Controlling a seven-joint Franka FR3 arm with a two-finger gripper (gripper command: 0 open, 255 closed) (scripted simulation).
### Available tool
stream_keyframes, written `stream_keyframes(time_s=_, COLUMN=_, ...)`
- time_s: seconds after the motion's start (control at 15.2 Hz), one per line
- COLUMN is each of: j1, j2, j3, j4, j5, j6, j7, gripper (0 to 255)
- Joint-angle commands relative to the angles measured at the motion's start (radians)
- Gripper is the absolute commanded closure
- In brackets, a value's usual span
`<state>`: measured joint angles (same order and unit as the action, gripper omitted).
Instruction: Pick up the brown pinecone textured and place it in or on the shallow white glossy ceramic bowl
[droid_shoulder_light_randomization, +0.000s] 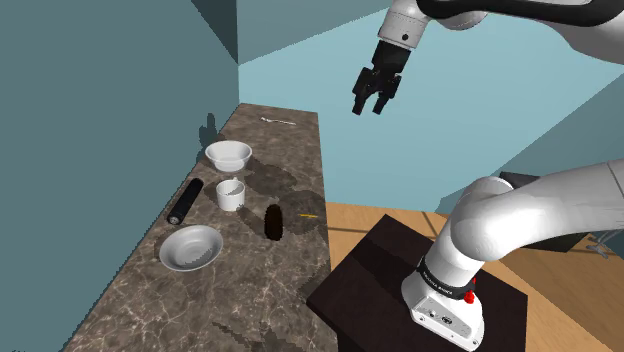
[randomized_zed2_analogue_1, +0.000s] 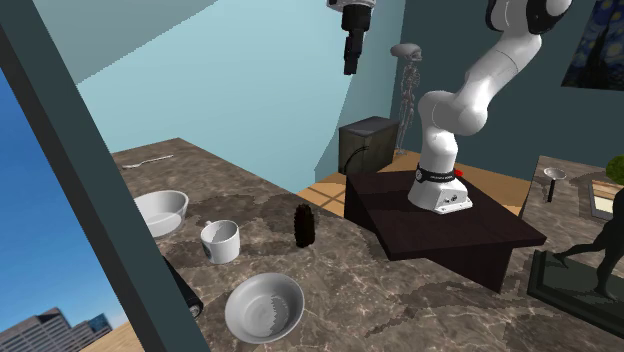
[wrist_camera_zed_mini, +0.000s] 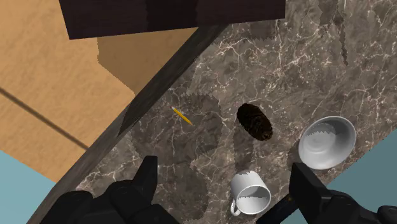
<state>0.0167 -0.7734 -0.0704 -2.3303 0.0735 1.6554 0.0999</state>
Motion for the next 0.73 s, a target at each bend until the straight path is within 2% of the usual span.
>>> stream_keyframes(time_s=0.0, j1=0.0, j2=0.0, j3=0.0, j4=0.0, j5=0.0, j6=0.0, j7=0.0, gripper=0)
stream_keyframes(time_s=0.66, j1=0.025, j2=0.135, j3=0.19, j4=-0.176, j5=0.001, j6=0.327, j7=0.172, gripper=0)
